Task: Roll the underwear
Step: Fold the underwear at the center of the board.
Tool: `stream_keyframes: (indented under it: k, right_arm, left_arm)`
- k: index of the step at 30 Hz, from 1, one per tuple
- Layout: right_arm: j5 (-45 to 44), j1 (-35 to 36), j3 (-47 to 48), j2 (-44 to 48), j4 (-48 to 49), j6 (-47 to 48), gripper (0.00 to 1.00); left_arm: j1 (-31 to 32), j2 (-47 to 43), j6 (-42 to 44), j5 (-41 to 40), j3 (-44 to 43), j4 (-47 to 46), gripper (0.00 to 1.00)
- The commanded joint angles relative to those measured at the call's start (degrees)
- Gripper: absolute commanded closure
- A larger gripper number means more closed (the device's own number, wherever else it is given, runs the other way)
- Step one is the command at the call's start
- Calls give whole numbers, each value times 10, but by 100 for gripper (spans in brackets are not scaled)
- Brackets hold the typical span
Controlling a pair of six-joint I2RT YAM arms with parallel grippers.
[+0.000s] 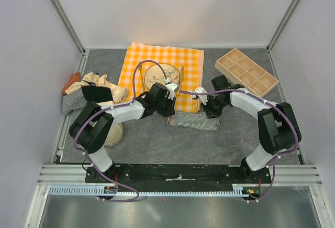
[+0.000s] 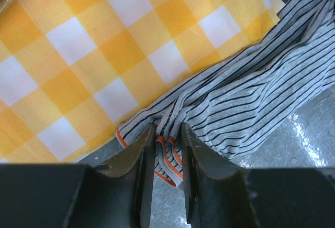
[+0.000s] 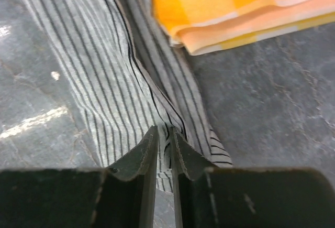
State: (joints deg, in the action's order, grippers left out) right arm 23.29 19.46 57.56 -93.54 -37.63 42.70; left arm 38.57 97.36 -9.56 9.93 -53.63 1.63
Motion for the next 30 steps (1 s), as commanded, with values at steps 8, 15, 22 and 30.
stream_keyframes:
  k: [8, 15, 22, 30]
  right_arm:
    - [-90, -12, 19, 17, 66, -63, 76]
    - [-70, -13, 21, 64, 56, -79, 68]
    - [24, -12, 1, 111, 37, -96, 58]
    - [62, -12, -12, 102, 20, -88, 55]
  left_arm:
    - [-8, -33, -14, -36, 5, -12, 51]
    - [-8, -119, -34, -85, 52, -41, 39]
    - [-9, -184, -70, -34, 126, -72, 23]
    - [-13, -90, -89, 25, 122, -116, 21]
